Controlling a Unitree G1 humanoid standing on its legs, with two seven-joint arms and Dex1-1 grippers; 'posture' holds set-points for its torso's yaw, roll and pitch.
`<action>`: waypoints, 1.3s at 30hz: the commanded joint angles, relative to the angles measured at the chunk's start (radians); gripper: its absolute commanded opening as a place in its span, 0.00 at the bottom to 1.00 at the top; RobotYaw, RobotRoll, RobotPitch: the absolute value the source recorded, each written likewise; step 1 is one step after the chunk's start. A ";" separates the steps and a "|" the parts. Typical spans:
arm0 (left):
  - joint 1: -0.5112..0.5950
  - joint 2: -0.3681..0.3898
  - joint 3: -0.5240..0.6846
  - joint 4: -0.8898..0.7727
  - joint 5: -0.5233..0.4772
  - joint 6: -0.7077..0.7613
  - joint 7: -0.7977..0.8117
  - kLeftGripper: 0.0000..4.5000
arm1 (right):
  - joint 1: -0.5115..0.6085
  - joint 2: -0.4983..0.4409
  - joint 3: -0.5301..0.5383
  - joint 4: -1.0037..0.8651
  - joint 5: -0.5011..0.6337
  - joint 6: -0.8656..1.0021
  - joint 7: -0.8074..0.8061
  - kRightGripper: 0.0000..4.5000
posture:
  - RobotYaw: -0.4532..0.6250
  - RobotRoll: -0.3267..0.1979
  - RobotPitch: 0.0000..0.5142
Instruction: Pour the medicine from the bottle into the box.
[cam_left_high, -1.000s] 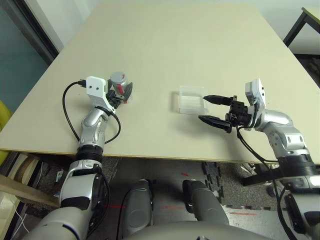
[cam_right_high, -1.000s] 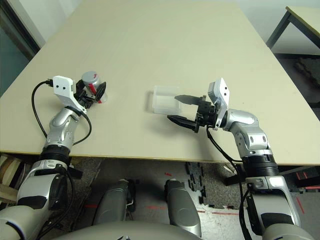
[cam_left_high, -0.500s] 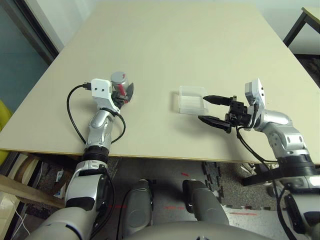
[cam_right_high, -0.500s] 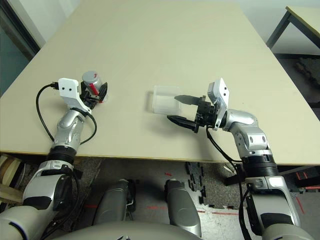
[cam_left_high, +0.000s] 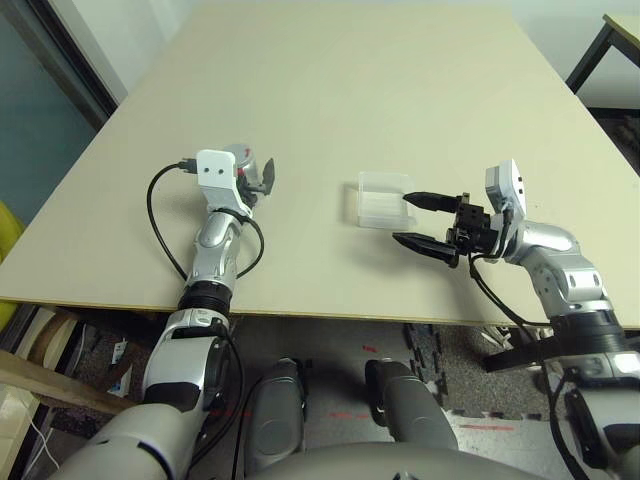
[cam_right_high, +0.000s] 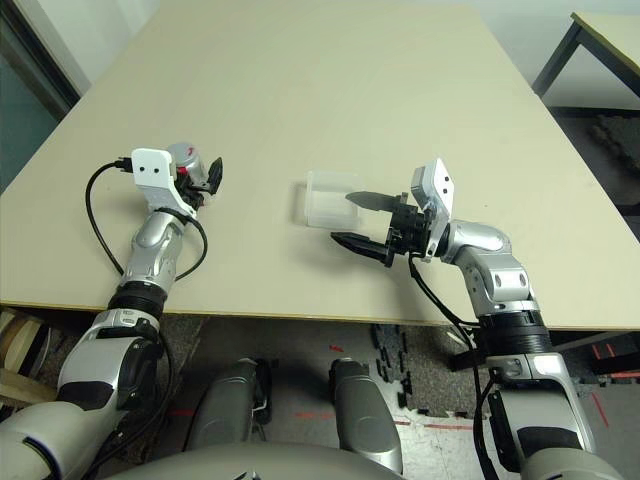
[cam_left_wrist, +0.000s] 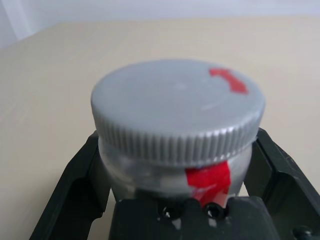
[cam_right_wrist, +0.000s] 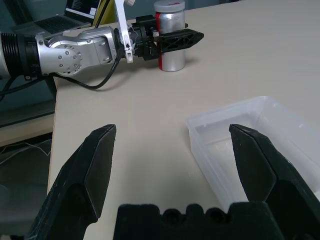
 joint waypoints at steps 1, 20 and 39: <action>-0.021 0.001 -0.008 0.041 0.016 -0.012 0.004 0.99 | 0.006 0.002 0.004 -0.014 -0.007 -0.010 -0.004 1.00 | 0.28 0.62 0.27; -0.010 0.034 -0.013 -0.088 -0.068 0.116 -0.234 0.63 | -0.003 -0.003 -0.011 -0.042 0.031 0.044 -0.017 1.00 | 0.28 0.62 0.28; -0.033 0.178 -0.155 -0.326 -0.237 0.619 -0.811 0.63 | -0.295 -0.014 0.060 0.008 0.024 0.315 -0.055 1.00 | 0.27 0.62 0.22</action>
